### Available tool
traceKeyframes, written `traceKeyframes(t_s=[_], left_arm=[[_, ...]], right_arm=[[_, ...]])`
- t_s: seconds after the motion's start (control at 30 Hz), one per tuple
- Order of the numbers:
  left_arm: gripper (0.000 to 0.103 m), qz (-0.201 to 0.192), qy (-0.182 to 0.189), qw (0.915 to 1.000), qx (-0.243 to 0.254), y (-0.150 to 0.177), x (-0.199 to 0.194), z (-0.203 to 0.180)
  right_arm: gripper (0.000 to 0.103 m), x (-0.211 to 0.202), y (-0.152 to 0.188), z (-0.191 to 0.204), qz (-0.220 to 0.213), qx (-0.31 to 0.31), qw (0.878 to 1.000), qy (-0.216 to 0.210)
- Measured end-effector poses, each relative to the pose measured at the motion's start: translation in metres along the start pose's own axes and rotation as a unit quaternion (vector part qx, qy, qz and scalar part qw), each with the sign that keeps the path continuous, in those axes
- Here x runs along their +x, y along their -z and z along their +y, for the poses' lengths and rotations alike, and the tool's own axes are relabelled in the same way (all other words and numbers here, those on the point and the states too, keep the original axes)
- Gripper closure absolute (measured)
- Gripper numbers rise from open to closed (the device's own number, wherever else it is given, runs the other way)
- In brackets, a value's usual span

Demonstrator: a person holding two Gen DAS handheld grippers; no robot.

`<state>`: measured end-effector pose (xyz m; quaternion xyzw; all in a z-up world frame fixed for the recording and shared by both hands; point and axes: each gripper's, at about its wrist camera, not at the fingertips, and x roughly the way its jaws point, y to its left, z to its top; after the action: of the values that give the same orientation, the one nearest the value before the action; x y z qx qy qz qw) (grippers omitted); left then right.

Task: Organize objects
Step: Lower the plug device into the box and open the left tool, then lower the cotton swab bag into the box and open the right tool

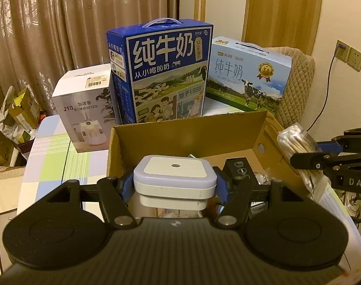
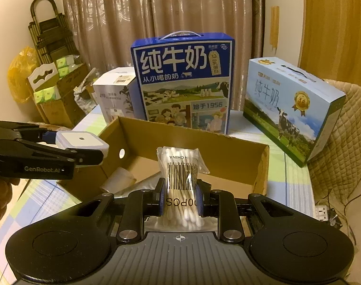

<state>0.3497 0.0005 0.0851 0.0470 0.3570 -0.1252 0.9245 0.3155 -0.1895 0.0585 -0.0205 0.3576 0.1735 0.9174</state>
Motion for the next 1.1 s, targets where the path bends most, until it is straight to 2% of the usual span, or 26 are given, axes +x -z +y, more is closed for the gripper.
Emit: traceKeyframes(t_s=[0.17,0.2,0.23,1.1], left_arm=[[0.040,0.001,0.000,1.0000,-0.005,-0.002,0.011,0.002],[0.034,0.002,-0.001,1.0000,-0.004,-0.002,0.014,0.003],[0.024,0.005,-0.007,1.0000,-0.003,-0.002,0.017,0.003],[0.024,0.016,-0.012,0.9998,0.000,0.011,0.014,0.008]], right_arm=[[0.081,0.006,0.003,0.000,0.005,0.006,1.000,-0.002],[0.081,0.007,0.005,0.000,0.006,0.007,1.000,-0.002],[0.081,0.008,0.006,0.000,0.007,0.007,1.000,-0.002],[0.081,0.010,0.001,0.008,0.001,0.011,1.000,-0.011]])
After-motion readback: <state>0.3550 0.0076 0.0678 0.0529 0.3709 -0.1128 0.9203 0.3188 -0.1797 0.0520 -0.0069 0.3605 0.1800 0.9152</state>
